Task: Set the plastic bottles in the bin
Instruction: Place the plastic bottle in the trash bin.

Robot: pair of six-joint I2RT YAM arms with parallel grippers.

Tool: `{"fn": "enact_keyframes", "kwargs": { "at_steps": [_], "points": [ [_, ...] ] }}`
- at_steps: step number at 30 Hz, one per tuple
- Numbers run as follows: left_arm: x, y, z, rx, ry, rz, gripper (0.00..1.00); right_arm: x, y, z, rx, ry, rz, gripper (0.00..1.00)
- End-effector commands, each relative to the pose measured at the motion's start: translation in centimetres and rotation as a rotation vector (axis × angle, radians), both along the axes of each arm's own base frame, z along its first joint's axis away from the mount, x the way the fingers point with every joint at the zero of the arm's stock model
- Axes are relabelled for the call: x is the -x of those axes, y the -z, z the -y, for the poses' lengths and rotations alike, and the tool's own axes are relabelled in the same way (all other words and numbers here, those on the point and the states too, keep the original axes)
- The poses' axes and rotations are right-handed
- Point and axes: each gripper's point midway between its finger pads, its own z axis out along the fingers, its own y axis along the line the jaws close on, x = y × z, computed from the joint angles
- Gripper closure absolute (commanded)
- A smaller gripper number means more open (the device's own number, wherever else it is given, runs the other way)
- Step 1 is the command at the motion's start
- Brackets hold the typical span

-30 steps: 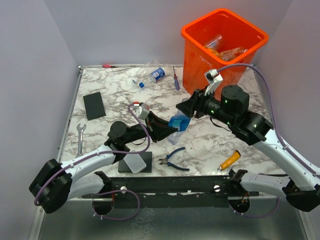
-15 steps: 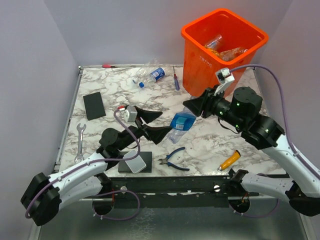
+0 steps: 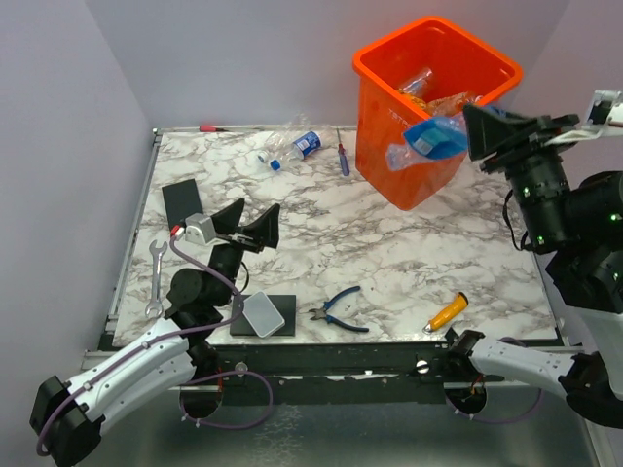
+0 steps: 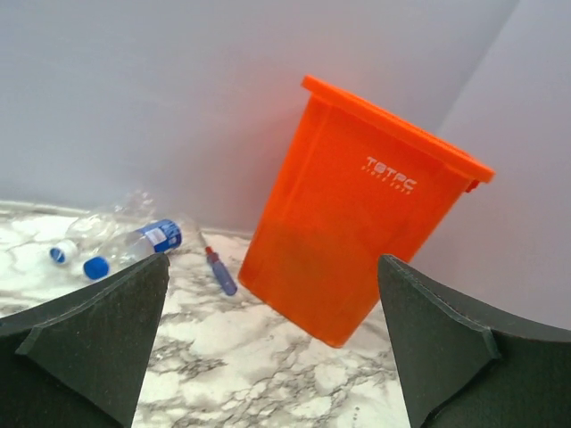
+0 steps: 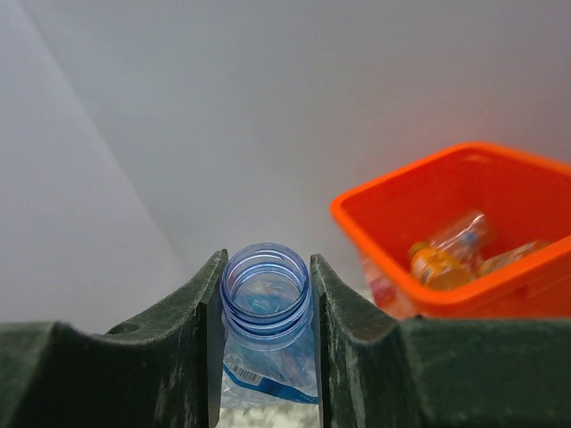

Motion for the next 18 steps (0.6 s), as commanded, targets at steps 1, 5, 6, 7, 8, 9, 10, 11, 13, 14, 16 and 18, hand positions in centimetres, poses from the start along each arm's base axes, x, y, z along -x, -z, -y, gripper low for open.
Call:
{"fn": "enact_keyframes", "kwargs": {
  "at_steps": [1, 5, 6, 7, 8, 9, 10, 11, 13, 14, 16, 18],
  "points": [
    [-1.5, 1.9, -0.6, -0.038, -0.083, -0.093, 0.01, -4.2, -2.2, 3.4, 0.058, 0.366, 0.042, 1.0],
    [-1.8, 2.2, -0.8, -0.051, -0.098, -0.118, 0.01, -5.2, -5.9, 5.3, -0.006, 0.561, 0.162, 1.0],
    [-1.8, 2.3, -1.0, -0.05, -0.106, -0.12, 0.01, -5.4, -6.6, 5.8, -0.021, 0.604, 0.19, 1.0],
    [-1.8, 2.2, -1.2, -0.047, -0.118, -0.122, 0.01, -5.6, -7.3, 6.3, -0.043, 0.643, 0.221, 1.0],
    [-1.8, 2.2, -1.5, -0.043, -0.131, -0.123, 0.01, -6.0, -7.8, 6.8, -0.055, 0.674, 0.243, 1.0],
    [-1.8, 2.2, -1.9, -0.039, -0.148, -0.129, 0.01, -6.7, -8.2, 7.2, -0.06, 0.697, 0.256, 1.0],
    [-1.8, 2.2, -2.3, -0.033, -0.166, -0.137, 0.01, -7.7, -8.3, 7.8, -0.055, 0.73, 0.257, 1.0],
    [-1.9, 2.3, -2.6, -0.029, -0.183, -0.146, 0.01, -8.9, -8.4, 8.5, -0.082, 0.747, 0.252, 1.0],
    [-2.0, 2.6, -3.4, -0.017, -0.221, -0.169, 0.01, -12.5, -7.2, 9.6, -0.073, 0.771, 0.195, 1.0],
    [-2.1, 2.7, -3.6, -0.012, -0.237, -0.179, 0.01, -14.1, -6.6, 10.6, -0.077, 0.784, 0.168, 1.0],
    [-2.1, 2.7, -3.9, -0.007, -0.249, -0.187, 0.01, -17.1, -4.8, 12.6, -0.102, 0.799, 0.103, 1.0],
    [-2.2, 2.7, -3.9, -0.004, -0.247, -0.188, 0.01, -19.6, -2.5, 14.7, -0.136, 0.811, 0.031, 1.0]
  ]
}}
